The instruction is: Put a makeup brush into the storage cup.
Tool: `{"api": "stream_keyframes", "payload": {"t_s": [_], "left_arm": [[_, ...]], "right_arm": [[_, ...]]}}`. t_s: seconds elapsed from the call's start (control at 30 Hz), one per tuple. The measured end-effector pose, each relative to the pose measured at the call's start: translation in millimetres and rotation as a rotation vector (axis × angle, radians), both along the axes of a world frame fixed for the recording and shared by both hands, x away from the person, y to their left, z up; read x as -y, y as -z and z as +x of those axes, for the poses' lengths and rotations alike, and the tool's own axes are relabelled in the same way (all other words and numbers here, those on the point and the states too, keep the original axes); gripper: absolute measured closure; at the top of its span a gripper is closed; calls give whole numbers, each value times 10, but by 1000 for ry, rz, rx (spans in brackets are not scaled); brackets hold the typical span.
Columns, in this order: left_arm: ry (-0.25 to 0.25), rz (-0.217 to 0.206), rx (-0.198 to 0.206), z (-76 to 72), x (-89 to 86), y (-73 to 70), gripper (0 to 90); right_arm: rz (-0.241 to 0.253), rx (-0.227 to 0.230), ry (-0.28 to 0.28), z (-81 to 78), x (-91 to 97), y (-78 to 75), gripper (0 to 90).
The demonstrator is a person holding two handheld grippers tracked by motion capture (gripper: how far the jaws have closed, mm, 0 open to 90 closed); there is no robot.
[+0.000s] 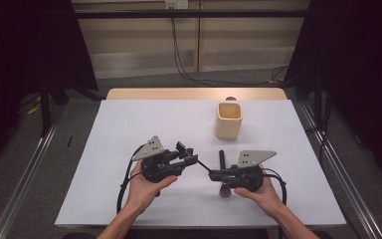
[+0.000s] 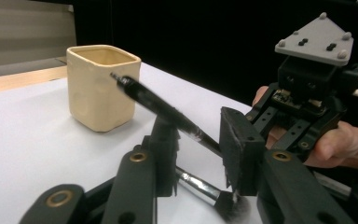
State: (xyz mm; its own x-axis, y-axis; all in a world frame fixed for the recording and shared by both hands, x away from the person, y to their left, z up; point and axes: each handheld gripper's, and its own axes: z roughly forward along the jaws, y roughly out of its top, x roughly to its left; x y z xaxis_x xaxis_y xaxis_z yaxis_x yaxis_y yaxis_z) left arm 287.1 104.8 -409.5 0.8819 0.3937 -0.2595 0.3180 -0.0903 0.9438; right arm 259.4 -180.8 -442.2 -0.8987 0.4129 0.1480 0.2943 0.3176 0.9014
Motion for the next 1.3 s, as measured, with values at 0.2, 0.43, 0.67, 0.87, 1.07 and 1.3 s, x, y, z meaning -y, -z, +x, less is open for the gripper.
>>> {"api": "stream_keyframes", "payload": {"t_s": [0.2, 0.43, 0.67, 0.87, 1.07, 1.3], "left_arm": [[18, -20, -33, -4, 0, -14, 738], [30, -34, -40, -15, 23, -44, 775], [32, -47, -43, -42, 60, -78, 813], [55, -64, -52, -46, 72, -84, 844], [63, -66, -50, -56, 74, -98, 855], [49, -64, -48, -47, 36, -108, 856]], "right_arm": [[-6, -2, -4, 4, -14, 23, 859], [-6, -7, -6, 7, -28, 41, 854], [-7, -7, -3, 4, -33, 42, 846], [-4, -6, 8, 5, -45, 52, 795], [9, -13, 9, 25, -8, 44, 748], [16, -15, 19, 19, 10, 36, 629]]}}
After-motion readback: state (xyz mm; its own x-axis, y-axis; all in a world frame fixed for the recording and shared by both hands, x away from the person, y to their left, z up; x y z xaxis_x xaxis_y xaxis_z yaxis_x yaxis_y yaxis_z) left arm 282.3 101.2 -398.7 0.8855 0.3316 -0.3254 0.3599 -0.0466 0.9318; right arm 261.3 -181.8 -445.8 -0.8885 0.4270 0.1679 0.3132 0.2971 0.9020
